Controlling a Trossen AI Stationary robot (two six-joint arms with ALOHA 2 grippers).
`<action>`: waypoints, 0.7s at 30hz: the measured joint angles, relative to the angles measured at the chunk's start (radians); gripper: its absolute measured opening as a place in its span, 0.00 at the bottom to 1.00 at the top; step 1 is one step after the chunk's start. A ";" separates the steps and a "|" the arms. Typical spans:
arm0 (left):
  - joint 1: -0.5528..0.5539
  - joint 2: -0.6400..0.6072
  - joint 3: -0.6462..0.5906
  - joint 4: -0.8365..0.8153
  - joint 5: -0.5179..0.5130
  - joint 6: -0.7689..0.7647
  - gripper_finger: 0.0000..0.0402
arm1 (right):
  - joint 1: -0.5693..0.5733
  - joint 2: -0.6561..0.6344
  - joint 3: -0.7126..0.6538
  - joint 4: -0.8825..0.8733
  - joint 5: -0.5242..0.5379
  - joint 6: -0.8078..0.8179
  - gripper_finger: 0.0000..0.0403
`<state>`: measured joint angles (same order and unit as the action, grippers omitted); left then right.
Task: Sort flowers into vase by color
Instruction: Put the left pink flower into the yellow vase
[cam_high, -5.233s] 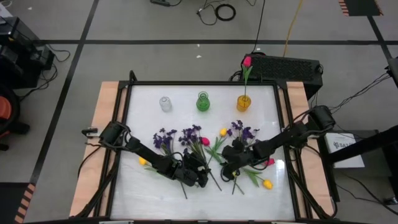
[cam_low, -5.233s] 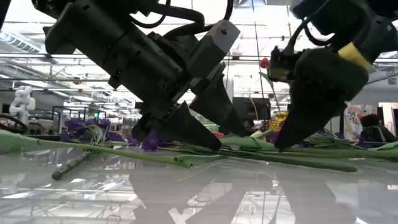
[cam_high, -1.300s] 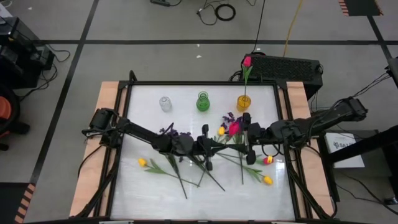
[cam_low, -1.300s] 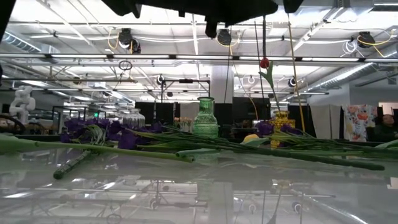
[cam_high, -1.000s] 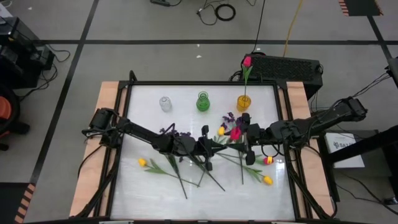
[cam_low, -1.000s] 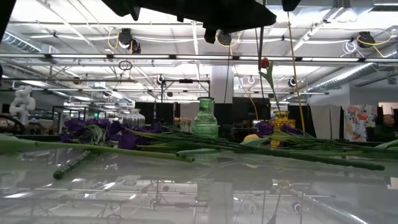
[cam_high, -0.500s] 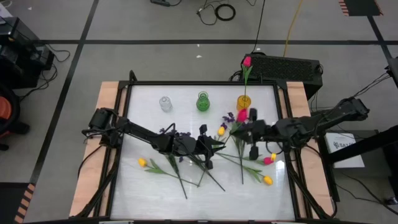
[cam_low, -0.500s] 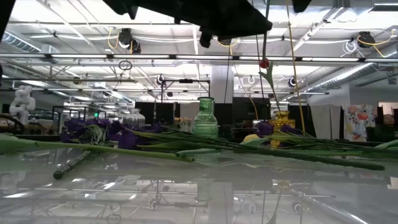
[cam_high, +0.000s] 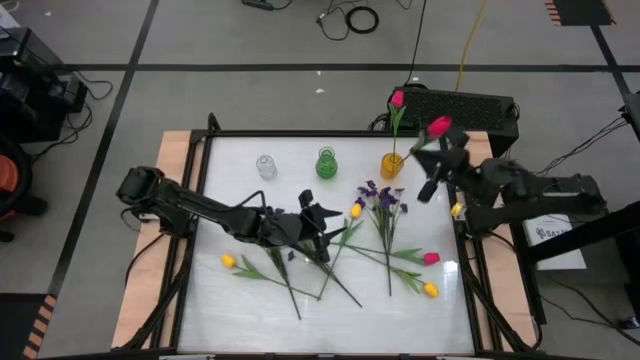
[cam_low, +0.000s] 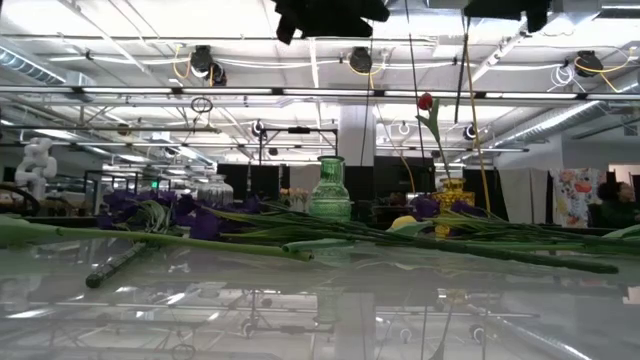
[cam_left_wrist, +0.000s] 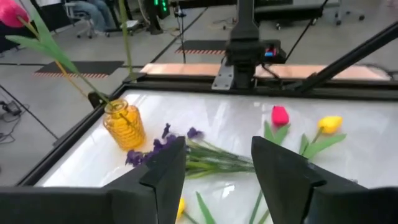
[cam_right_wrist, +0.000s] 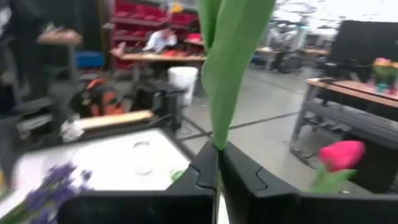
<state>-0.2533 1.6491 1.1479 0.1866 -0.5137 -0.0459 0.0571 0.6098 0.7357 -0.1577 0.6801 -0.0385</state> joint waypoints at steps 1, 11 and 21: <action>-0.001 -0.003 0.000 -0.003 0.000 0.003 0.48 | -0.024 -0.010 0.000 0.000 0.000 0.003 0.00; 0.010 -0.007 0.000 -0.029 0.000 0.001 0.48 | -0.232 0.002 -0.137 0.130 -0.002 0.131 0.00; -0.001 -0.007 0.000 -0.089 0.004 -0.002 0.48 | -0.338 0.014 -0.229 0.213 -0.005 0.170 0.00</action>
<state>-0.2539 1.6424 1.1477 0.0978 -0.5095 -0.0479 -0.2810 0.6239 0.5064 0.0552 0.6750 0.1310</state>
